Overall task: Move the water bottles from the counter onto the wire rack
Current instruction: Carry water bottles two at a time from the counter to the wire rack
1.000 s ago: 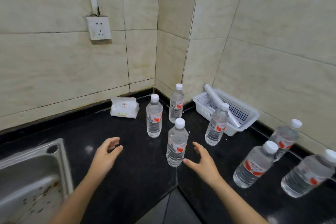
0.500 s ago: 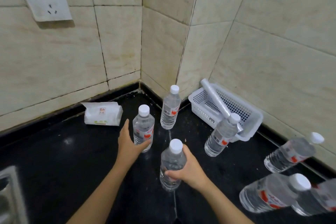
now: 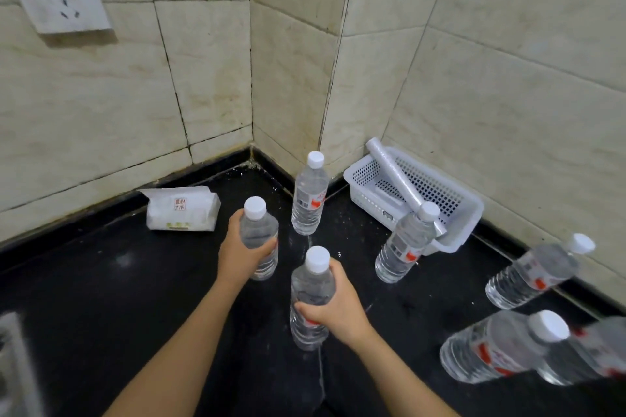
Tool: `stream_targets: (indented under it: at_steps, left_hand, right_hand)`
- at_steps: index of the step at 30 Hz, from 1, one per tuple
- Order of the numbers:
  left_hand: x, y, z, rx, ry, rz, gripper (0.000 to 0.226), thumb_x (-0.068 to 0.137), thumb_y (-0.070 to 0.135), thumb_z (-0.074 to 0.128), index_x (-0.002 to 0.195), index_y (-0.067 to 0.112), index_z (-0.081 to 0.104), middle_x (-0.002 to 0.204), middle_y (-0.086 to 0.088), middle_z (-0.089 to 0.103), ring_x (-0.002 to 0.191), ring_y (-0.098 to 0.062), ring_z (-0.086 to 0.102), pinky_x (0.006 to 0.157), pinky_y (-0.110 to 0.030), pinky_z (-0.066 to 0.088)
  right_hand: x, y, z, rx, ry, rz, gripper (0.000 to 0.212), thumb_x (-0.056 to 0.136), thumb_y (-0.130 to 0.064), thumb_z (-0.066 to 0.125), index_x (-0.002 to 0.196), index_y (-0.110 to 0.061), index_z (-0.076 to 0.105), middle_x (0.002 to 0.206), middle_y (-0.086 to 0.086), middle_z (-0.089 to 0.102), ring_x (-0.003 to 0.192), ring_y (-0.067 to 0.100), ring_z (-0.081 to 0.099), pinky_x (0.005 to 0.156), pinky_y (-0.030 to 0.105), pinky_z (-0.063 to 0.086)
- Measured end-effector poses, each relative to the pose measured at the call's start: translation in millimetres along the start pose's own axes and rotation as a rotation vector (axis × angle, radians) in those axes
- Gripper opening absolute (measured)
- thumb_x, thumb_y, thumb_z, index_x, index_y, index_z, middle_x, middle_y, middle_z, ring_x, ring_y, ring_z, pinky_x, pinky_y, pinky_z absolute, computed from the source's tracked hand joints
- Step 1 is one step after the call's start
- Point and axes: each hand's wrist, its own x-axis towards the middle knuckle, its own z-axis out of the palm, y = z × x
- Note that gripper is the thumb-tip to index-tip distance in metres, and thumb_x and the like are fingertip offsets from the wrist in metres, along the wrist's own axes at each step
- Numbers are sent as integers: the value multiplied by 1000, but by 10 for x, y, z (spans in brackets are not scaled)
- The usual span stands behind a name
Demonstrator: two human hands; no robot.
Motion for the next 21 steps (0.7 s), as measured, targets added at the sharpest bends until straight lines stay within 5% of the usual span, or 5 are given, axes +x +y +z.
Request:
stream_targets:
  at_steps: [4,11,13,15,21]
  left_hand:
    - [-98,16,-114,7,-77,3,83,52,33,75,127,22,40,112,1,54,105,-19,54,90,-33,42]
    - [-376,-99,-247,-17,-174,9,74,47,39,76,112,34,42,102,18,57,95,-6,57,85,-31,46]
    - [-480,-152,-279,-17,-197,25,70,57,26,80,114,35,42,104,18,56,100,-10,57,86,-32,46]
    - [-586,-188,-310,-10,-209,28,68,62,16,80,116,33,42,105,17,57,102,-14,57,91,-36,47]
    - [-851,-119,-332,48,-134,14,82,38,54,66,114,43,40,100,12,58,96,-17,57,88,-38,48]
  right_hand:
    - [46,-56,-22,-37,12,-13,60,54,-19,77,99,-42,44,97,-10,61,92,4,62,86,23,48]
    - [30,-45,-64,-35,54,-39,59,61,-6,77,97,-39,44,96,-8,61,91,7,62,84,22,49]
    - [-4,-52,-30,-40,66,-48,61,60,-8,78,98,-40,44,98,-9,61,93,7,62,87,24,49]
    - [-95,-49,3,-50,76,-51,62,61,-10,79,100,-41,42,99,-12,60,94,4,61,82,17,48]
    - [-384,19,-25,-90,250,-89,52,63,-8,78,90,-38,45,88,-16,60,81,-5,58,67,1,43]
